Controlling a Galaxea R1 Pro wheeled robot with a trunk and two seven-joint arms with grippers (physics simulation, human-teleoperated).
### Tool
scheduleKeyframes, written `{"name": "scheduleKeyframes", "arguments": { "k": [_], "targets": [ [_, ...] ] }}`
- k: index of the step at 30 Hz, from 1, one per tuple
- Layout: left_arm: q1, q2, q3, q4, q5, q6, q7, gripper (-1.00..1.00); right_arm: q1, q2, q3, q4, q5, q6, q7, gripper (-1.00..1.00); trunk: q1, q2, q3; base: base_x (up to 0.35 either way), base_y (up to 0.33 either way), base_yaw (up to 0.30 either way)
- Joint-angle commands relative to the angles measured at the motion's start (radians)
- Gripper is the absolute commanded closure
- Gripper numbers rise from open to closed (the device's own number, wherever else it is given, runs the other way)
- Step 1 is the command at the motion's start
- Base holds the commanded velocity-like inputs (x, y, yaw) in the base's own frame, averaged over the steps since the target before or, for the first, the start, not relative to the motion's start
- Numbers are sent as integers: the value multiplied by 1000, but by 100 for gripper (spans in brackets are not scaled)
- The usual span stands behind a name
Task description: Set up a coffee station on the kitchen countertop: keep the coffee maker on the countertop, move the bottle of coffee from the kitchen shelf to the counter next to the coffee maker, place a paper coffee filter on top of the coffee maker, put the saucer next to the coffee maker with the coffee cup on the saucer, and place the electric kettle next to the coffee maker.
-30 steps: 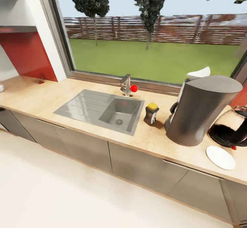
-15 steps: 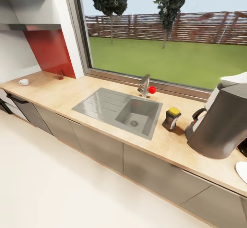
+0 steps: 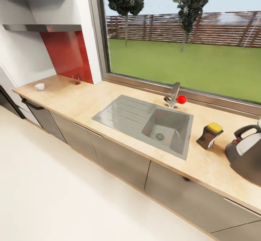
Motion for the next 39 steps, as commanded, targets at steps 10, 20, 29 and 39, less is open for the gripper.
{"name": "scheduleKeyframes", "arguments": {
  "k": [10,20,29,39],
  "targets": [
    [-1,1,-7,0,8,-2,3,-100,0,-1,2,-2,4,5,6,-100,1,-2,7,163,296,222],
    [-1,0,-6,1,10,-2,3,-100,0,-2,2,-2,4,5,8,-100,1,-2,20,58,199,160],
    [-1,-4,-10,0,2,-3,3,-100,0,-1,2,-2,4,4,8,-100,1,-2,33,2,15,127],
    [-1,-3,-13,0,-4,-3,3,-100,0,-1,2,-2,4,4,8,-100,1,-2,48,0,0,118]
  ]
}}
